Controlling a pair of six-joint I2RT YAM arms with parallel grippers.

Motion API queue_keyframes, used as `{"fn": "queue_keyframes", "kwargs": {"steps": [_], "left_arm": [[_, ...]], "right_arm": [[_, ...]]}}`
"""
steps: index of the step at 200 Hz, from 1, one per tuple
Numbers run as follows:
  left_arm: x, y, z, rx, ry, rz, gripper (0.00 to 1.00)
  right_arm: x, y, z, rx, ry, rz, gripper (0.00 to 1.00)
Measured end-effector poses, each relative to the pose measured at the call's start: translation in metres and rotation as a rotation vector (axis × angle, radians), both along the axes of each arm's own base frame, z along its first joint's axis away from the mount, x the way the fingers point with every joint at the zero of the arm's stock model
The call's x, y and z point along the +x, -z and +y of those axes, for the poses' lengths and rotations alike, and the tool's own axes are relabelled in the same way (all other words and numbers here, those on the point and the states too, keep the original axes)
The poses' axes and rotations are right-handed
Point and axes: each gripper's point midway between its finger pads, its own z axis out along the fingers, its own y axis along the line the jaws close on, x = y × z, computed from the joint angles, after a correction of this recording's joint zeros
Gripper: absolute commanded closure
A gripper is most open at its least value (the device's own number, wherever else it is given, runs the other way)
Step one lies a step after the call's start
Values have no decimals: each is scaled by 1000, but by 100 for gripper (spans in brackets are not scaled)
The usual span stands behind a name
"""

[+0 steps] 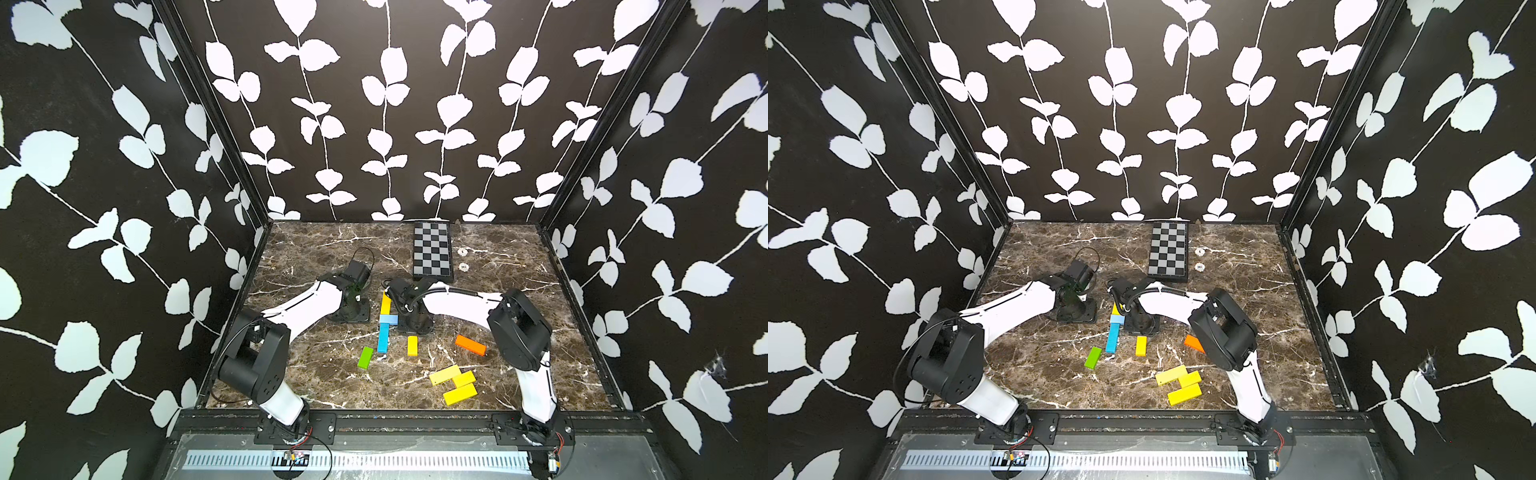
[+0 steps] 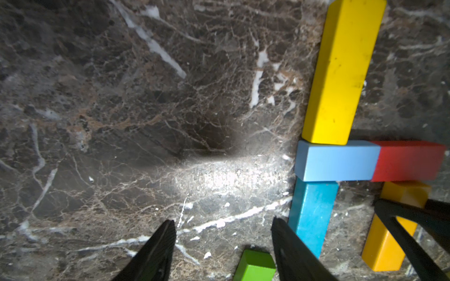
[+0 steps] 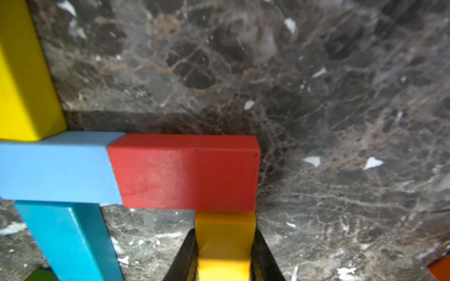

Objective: Assemble the letter h with building blocks
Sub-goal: Assemble the building block at the center of the board.

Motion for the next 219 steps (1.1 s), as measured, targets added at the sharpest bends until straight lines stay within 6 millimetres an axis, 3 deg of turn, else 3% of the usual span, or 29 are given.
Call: {"fn": "queue_keyframes", "kwargs": {"steps": [31, 54, 68, 144, 166, 219], "left_arm": [[-3, 0, 0, -5, 1, 4, 35], [-6, 2, 1, -5, 2, 11, 35], [-8, 2, 2, -6, 3, 13, 35], [-11, -4, 1, -27, 6, 1, 35], [-14, -5, 2, -30, 6, 2, 35], [-17, -5, 4, -26, 6, 10, 35]], "right_arm": [[0, 0, 0, -3, 0, 2, 71], [1, 1, 1, -3, 6, 2, 55], [2, 0, 2, 4, 6, -2, 52], [-11, 1, -2, -29, -7, -7, 51], [-20, 1, -6, -42, -13, 2, 54], [-21, -1, -2, -32, -19, 2, 63]]}}
